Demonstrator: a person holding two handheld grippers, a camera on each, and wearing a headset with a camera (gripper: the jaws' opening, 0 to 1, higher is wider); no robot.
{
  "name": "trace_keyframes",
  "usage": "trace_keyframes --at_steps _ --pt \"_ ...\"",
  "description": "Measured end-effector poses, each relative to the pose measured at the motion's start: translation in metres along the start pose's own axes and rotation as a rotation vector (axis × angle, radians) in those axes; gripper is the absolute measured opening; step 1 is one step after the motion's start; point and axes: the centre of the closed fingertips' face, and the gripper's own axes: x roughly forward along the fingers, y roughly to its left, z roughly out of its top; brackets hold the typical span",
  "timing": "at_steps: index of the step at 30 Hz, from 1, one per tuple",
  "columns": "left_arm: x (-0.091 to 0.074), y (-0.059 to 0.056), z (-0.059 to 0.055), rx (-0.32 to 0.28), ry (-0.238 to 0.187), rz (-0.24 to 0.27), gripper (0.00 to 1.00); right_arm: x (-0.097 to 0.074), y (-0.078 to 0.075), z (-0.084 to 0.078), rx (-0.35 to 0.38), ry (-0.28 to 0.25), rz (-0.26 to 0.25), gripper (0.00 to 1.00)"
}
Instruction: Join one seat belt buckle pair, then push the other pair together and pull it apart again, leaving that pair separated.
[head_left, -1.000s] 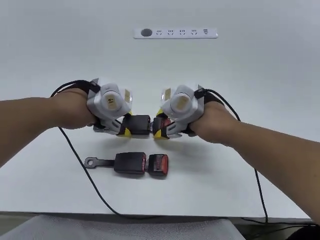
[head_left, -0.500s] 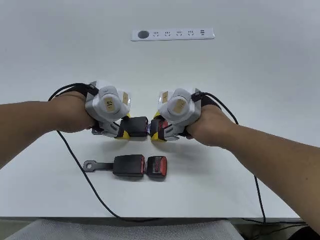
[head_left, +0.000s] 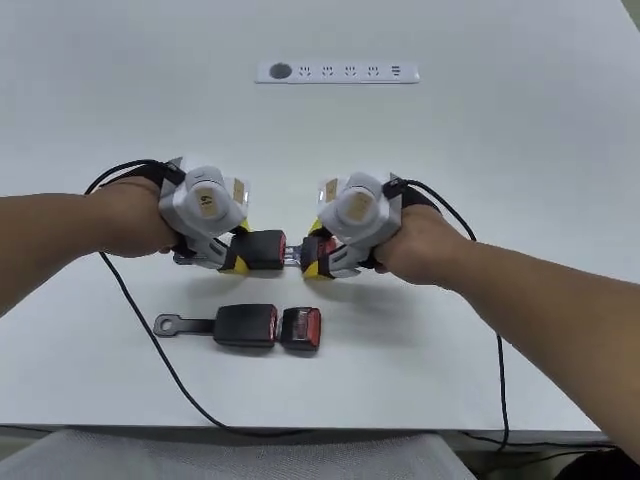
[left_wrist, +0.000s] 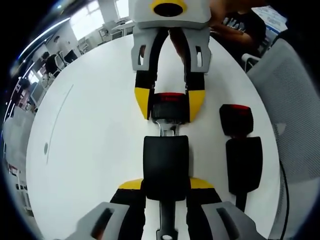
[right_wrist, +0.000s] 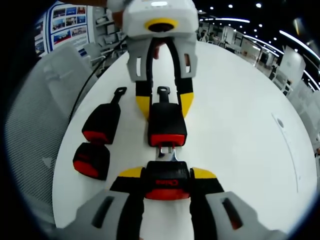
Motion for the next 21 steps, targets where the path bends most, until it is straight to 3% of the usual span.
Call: trace_keyframes --at_steps 5,9,21 --pt "0.000 0.000 0.000 -0.008 0.011 -0.004 0.32 -0.005 0.000 -0.007 -0.010 0.021 0.004 0.33" --pt "0.000 0.000 -0.001 -0.031 0.010 -0.004 0.32 -0.018 -0.002 -0.025 -0.002 0.041 -0.007 0.34" --pt "0.000 -0.002 -0.002 -0.011 0.009 0.002 0.32 -0.057 0.000 -0.074 0.023 0.084 -0.022 0.35"
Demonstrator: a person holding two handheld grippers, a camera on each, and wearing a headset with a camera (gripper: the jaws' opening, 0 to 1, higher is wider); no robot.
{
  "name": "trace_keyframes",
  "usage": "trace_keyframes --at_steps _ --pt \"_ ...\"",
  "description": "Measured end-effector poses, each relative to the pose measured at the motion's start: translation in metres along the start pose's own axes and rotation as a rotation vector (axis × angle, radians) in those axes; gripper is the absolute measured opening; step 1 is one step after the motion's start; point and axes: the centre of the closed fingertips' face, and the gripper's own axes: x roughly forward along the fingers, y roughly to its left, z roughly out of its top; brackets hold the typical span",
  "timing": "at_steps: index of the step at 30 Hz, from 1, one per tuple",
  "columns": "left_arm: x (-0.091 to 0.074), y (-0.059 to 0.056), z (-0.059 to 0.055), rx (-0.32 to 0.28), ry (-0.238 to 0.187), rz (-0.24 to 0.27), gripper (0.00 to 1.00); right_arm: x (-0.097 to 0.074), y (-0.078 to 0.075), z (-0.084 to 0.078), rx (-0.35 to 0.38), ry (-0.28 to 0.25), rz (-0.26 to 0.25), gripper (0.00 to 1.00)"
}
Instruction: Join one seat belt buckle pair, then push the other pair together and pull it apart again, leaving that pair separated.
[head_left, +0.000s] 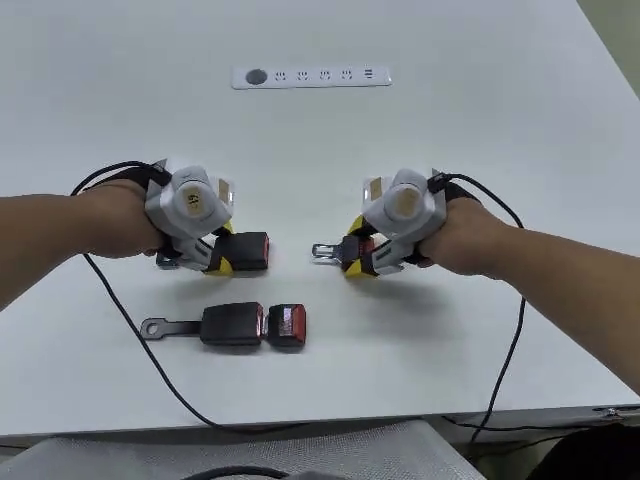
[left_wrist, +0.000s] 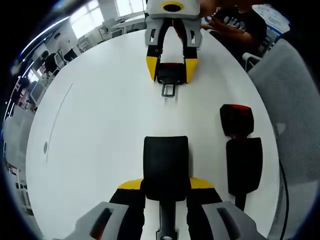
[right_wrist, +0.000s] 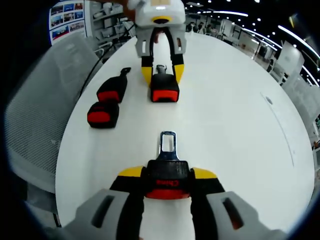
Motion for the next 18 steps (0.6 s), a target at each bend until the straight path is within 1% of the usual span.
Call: trace_keyframes --at_steps 2,5,9,15,18 --pt "0.000 0.000 0.000 -0.003 -0.003 0.003 0.32 -0.005 0.001 -0.007 0.004 0.002 -0.001 0.35" --pt "-0.001 0.000 0.000 -0.010 -0.005 0.006 0.32 -0.013 0.002 -0.020 0.017 0.027 0.003 0.35" --pt "-0.001 0.000 0.000 -0.021 0.000 0.008 0.33 -0.019 0.001 -0.034 0.037 0.051 0.006 0.36" --pt "0.000 0.000 0.000 -0.028 0.001 0.009 0.33 -0.027 0.007 -0.039 0.039 0.079 0.029 0.36" --pt "-0.001 -0.001 0.000 -0.036 0.003 0.010 0.33 -0.030 0.009 -0.040 0.036 0.087 0.025 0.36"
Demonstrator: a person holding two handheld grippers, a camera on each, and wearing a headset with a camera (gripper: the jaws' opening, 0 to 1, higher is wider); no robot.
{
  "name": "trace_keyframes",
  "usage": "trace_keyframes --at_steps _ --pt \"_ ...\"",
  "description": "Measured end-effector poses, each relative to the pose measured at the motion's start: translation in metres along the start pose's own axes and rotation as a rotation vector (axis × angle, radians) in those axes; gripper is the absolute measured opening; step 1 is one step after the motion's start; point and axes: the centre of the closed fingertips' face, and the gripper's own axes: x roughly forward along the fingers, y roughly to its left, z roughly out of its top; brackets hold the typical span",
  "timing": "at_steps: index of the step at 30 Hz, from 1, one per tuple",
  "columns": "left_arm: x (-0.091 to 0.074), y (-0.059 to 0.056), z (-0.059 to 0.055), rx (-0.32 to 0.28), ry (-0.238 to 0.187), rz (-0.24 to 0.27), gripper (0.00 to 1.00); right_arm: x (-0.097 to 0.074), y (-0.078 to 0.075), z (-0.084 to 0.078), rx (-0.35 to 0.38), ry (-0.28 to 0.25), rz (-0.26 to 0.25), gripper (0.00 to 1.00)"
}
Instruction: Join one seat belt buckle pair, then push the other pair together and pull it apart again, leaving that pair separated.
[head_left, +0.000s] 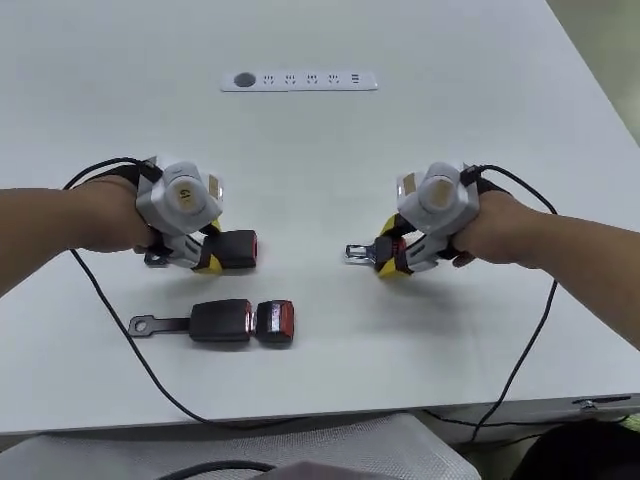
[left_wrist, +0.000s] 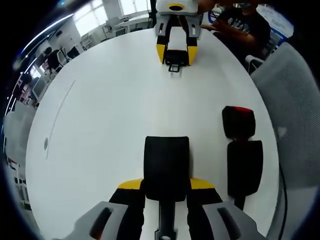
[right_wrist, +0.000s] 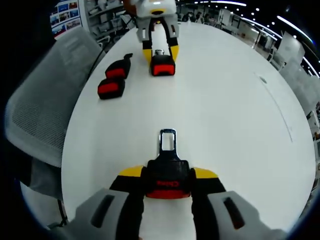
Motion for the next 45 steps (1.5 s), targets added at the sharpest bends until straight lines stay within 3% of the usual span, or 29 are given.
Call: trace_keyframes --at_steps 3,6,9,11,14,16,19,21,23,30,35,39,42,45 --pt "0.000 0.000 -0.001 -0.054 0.010 0.007 0.33 -0.001 0.001 0.000 0.016 0.002 -0.008 0.37" --pt "0.001 0.000 0.000 -0.062 0.016 0.001 0.33 -0.002 0.000 0.002 0.025 0.027 -0.019 0.39" --pt "0.000 0.000 0.000 -0.065 0.017 0.009 0.34 -0.005 -0.009 0.002 0.028 0.055 -0.075 0.49" --pt "-0.002 0.000 0.000 -0.063 0.005 0.028 0.35 -0.006 -0.013 0.000 0.069 0.071 -0.113 0.53" --pt "-0.006 0.000 -0.005 -0.076 0.005 0.059 0.43 -0.009 -0.012 0.000 0.054 0.063 -0.149 0.54" --pt "-0.014 0.000 -0.006 -0.089 -0.010 0.073 0.48 -0.011 -0.011 -0.001 0.062 0.055 -0.172 0.56" --pt "-0.033 0.008 -0.001 -0.159 -0.080 0.157 0.48 -0.015 -0.010 -0.005 0.099 0.029 -0.211 0.62" --pt "-0.046 0.005 -0.003 -0.185 -0.113 0.190 0.50 -0.020 -0.003 -0.006 0.117 0.003 -0.216 0.63" --pt "-0.053 -0.003 -0.009 -0.219 -0.129 0.211 0.50 -0.025 0.003 -0.005 0.135 -0.024 -0.226 0.63" --pt "-0.068 -0.050 -0.038 -0.251 -0.146 0.234 0.62 -0.051 0.028 0.013 0.272 -0.187 -0.282 0.73" --pt "-0.086 -0.066 -0.047 -0.346 -0.203 0.288 0.71 -0.061 0.041 0.016 0.323 -0.233 -0.308 0.80" --pt "-0.093 -0.083 -0.058 -0.366 -0.205 0.304 0.78 -0.058 0.054 0.014 0.350 -0.244 -0.312 0.87" --pt "-0.099 -0.089 -0.066 -0.377 -0.201 0.323 0.86 -0.058 0.063 0.015 0.337 -0.238 -0.329 0.94" --pt "-0.108 -0.093 -0.080 -0.447 -0.209 0.368 0.95 -0.058 0.072 0.012 0.320 -0.224 -0.356 1.00"
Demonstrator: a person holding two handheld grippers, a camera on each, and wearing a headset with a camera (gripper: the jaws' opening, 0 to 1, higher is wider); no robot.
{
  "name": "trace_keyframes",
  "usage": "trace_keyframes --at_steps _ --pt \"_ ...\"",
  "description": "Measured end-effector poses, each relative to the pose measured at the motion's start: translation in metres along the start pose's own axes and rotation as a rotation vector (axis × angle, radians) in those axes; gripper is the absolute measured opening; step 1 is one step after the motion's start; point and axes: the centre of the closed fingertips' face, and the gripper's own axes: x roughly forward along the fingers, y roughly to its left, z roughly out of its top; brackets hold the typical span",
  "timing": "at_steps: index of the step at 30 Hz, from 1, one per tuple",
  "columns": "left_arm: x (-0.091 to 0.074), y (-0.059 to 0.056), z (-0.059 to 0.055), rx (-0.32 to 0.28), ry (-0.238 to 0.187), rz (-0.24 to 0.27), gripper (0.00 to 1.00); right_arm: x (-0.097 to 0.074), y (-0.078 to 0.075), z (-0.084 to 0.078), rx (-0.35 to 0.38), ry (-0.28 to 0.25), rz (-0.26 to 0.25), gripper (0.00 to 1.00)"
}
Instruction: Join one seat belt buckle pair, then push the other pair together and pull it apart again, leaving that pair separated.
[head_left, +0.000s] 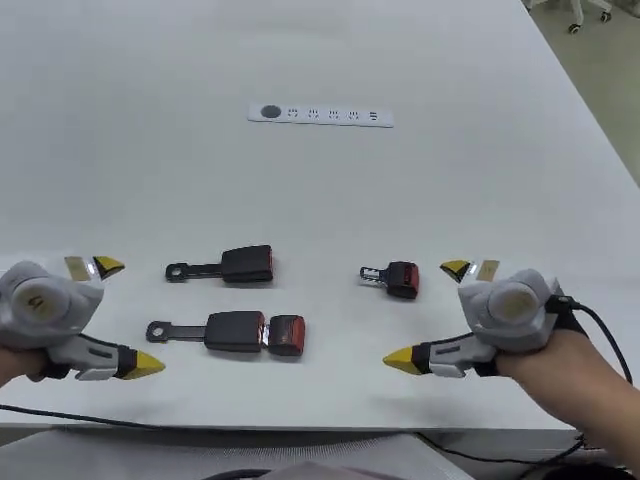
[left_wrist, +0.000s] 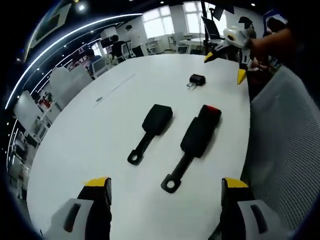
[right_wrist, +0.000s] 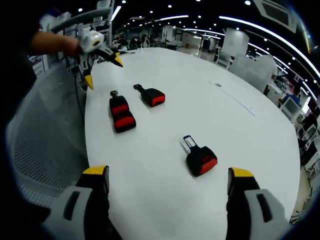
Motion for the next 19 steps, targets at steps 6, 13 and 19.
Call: trace_keyframes --at_steps 6,13,19 --pt "-0.009 -0.001 -0.024 -0.075 0.010 0.037 1.00 -0.009 0.003 -0.007 0.079 -0.020 -0.036 1.00" --pt "-0.013 0.004 -0.032 -0.125 -0.041 0.122 1.00 -0.016 -0.008 -0.016 0.097 -0.009 -0.118 1.00" --pt "-0.015 0.009 -0.029 -0.141 -0.093 0.152 1.00 -0.017 -0.005 -0.015 0.129 -0.020 -0.110 1.00"
